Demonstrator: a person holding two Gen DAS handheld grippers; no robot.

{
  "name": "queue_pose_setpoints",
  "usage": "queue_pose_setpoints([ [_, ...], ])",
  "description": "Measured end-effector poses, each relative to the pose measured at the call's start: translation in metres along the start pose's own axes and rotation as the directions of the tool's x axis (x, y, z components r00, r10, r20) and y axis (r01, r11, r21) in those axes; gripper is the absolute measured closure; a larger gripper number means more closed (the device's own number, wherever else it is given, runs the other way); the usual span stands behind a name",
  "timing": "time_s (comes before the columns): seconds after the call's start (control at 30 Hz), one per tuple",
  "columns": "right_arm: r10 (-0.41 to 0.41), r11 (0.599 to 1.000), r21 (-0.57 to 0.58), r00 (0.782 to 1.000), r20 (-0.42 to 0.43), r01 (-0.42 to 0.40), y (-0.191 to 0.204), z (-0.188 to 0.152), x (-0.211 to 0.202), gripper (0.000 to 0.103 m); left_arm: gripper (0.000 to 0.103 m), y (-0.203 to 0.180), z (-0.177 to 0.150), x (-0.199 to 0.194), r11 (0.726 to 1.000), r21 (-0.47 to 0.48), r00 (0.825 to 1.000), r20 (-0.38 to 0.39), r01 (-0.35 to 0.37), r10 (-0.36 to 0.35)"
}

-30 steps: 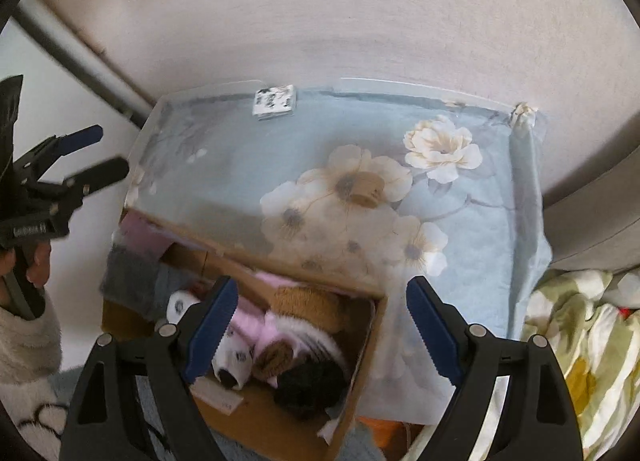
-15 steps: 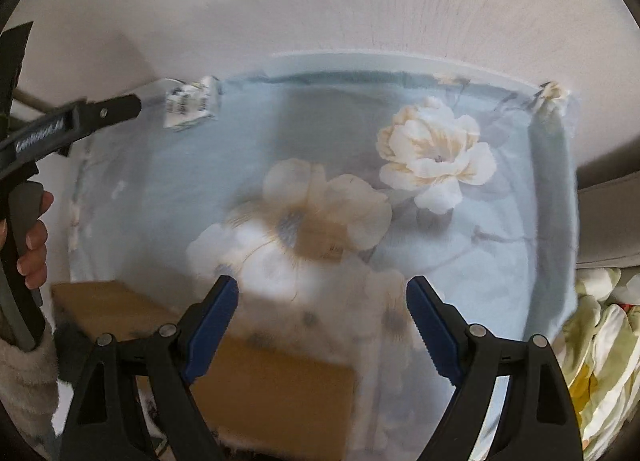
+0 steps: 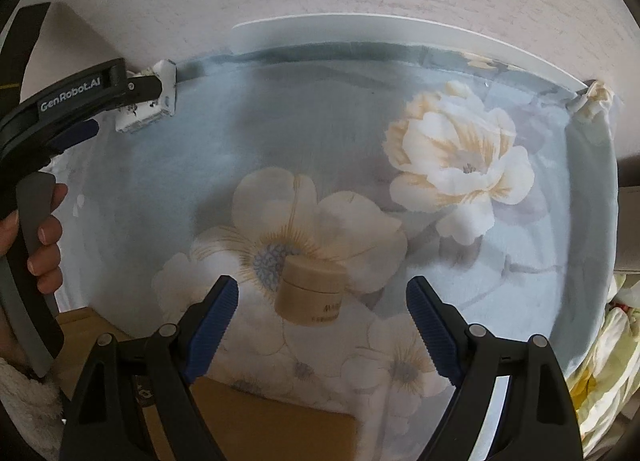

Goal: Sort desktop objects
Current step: 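Move both open tools toward the tissue pack and cork-lidded jar, then grasp the printed tissue pack with left tool while right tool grasps cork jar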

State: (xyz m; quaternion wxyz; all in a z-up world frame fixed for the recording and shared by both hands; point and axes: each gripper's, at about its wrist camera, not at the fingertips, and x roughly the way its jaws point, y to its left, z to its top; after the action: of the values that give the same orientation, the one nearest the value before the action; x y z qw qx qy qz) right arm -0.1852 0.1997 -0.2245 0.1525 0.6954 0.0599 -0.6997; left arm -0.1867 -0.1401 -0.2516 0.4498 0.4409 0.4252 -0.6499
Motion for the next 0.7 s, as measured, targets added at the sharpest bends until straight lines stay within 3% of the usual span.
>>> queue_pose_setpoints([
  [0.1, -0.003, 1.0, -0.001, 1.0, -0.016, 0.003, -0.001, -0.003, 0.003, 0.034, 0.001, -0.002, -0.002, 0.0, 1.0, -0.004, 1.0, 0.012, -0.003, 0.003],
  [0.23, 0.007, 1.0, 0.009, 1.0, -0.018, -0.007, -0.005, -0.006, 0.004, 0.039, 0.002, -0.007, -0.006, 0.002, 1.0, 0.005, 1.0, 0.021, -0.017, 0.017],
  [0.4, 0.005, 1.0, -0.003, 1.0, -0.025, -0.005, -0.006, -0.012, 0.005, 0.067, 0.02, -0.015, -0.015, 0.006, 0.999, 0.032, 0.998, 0.047, -0.043, 0.041],
  [0.43, 0.007, 1.0, -0.005, 1.0, -0.026, -0.007, -0.006, -0.013, 0.005, 0.071, 0.029, -0.016, -0.017, 0.004, 0.998, 0.039, 0.997, 0.062, -0.051, 0.048],
  [0.47, 0.005, 1.0, -0.009, 1.0, -0.024, -0.005, -0.007, -0.014, 0.004, 0.071, 0.04, -0.018, -0.018, 0.002, 0.998, 0.046, 0.996, 0.073, -0.047, 0.043],
  [0.5, 0.007, 1.0, -0.008, 1.0, -0.021, -0.007, -0.008, -0.015, 0.004, 0.071, 0.042, -0.019, -0.019, 0.0, 0.997, 0.051, 0.996, 0.078, -0.049, 0.045],
  [0.7, 0.021, 1.0, 0.005, 1.0, -0.005, -0.021, -0.014, -0.022, 0.0, 0.072, 0.043, -0.018, -0.027, -0.004, 0.999, 0.041, 0.998, 0.064, -0.019, 0.017],
])
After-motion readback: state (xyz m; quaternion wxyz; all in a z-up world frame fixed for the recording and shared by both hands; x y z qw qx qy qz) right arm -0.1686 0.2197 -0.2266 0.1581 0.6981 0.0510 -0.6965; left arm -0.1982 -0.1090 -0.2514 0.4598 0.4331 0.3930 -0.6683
